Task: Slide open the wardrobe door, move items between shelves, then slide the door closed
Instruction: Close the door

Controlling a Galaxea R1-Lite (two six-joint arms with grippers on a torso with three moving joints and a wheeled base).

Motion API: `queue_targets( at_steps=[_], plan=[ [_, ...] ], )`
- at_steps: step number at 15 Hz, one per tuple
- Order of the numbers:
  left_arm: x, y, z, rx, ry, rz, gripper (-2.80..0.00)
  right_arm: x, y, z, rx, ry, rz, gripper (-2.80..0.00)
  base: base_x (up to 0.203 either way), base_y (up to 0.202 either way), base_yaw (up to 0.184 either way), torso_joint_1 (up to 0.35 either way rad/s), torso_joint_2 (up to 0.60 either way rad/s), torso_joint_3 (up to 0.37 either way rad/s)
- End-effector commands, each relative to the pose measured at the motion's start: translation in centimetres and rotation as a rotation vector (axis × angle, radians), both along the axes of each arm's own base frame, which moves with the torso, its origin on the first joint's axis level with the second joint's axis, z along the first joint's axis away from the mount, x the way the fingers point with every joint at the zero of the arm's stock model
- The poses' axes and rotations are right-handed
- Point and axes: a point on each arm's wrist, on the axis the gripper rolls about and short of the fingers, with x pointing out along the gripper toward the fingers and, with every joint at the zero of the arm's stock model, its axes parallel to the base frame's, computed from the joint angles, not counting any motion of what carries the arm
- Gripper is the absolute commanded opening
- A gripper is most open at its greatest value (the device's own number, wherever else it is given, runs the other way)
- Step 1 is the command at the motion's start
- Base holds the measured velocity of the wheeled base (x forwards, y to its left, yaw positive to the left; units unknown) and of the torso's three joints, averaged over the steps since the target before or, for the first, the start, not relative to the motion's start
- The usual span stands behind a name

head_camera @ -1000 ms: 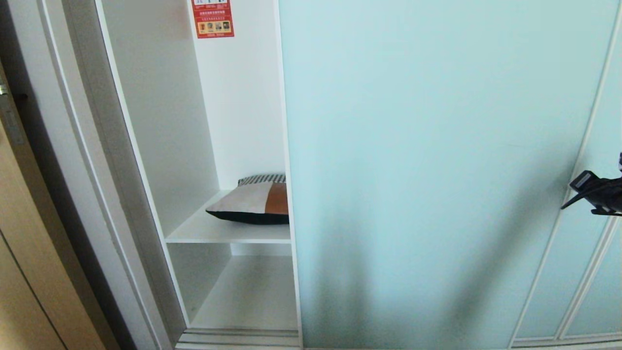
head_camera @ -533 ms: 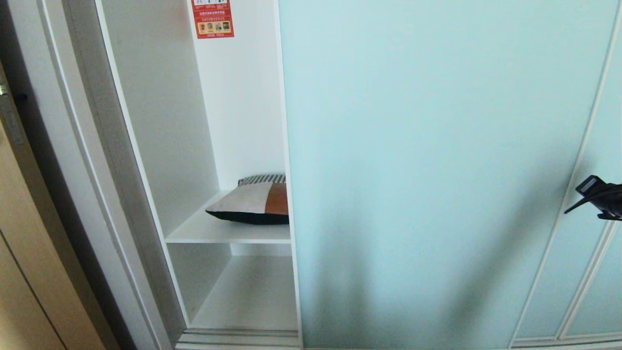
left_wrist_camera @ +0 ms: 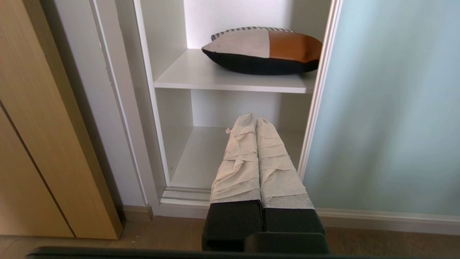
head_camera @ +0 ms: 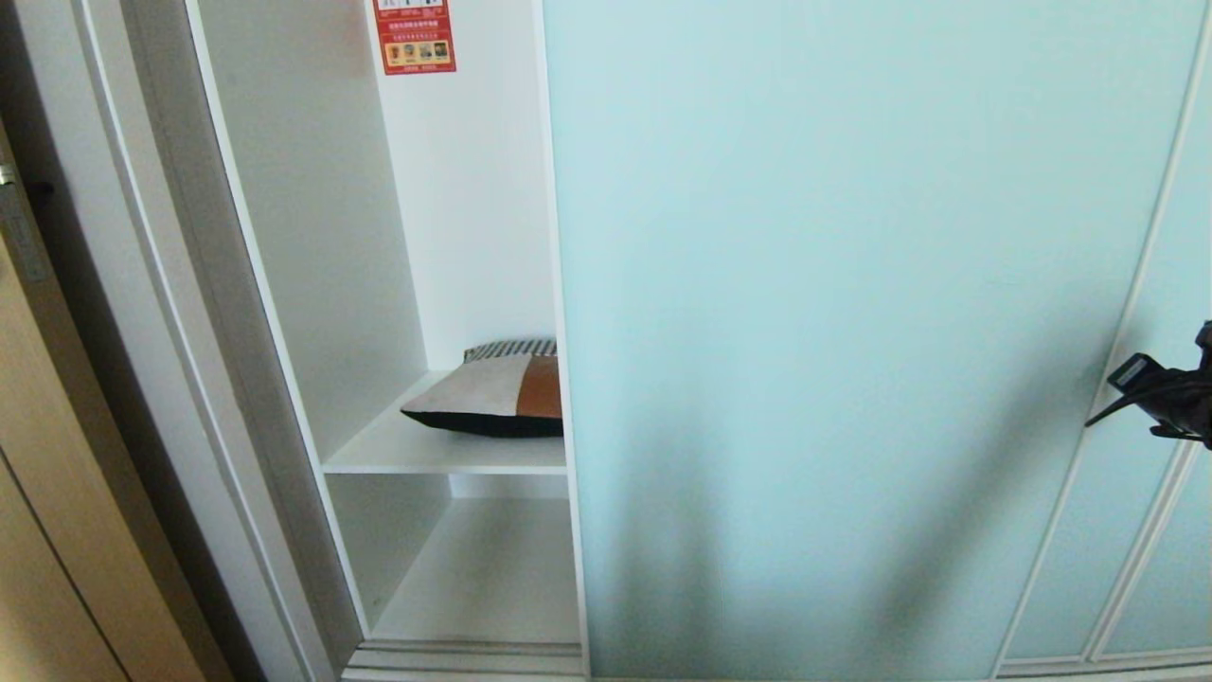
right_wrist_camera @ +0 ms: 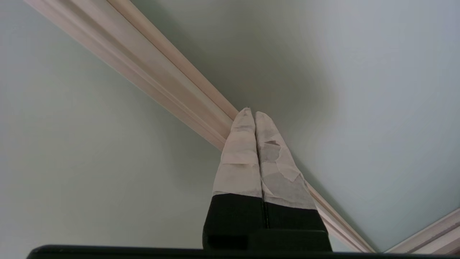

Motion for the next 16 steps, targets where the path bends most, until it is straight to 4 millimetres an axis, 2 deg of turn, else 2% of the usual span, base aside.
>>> queue_targets(
  at_steps=[1,8,12,16],
  plan=[
    [0.0,0.0,0.0,0.000,0.002,0.000,-2.80,0.5,0.6,-0.4,0.006,0.003,0.016,-2.80,0.000,0.000,0.000,0.000,0.00,0.000],
    [0.0,0.0,0.0,0.000,0.002,0.000,-2.80,1.5,2.0,-0.9,-0.006,0.007,0.051,-2.80,0.000,0.000,0.000,0.000,0.00,0.000],
    [0.0,0.0,0.0,0.000,0.002,0.000,-2.80,2.0,4.1,0.0,-0.011,0.018,0.057,-2.80,0.000,0.000,0.000,0.000,0.00,0.000],
    [0.0,0.0,0.0,0.000,0.002,0.000,-2.80,1.2,7.1,1.0,0.005,0.061,0.112,-2.80,0.000,0.000,0.000,0.000,0.00,0.000]
  ],
)
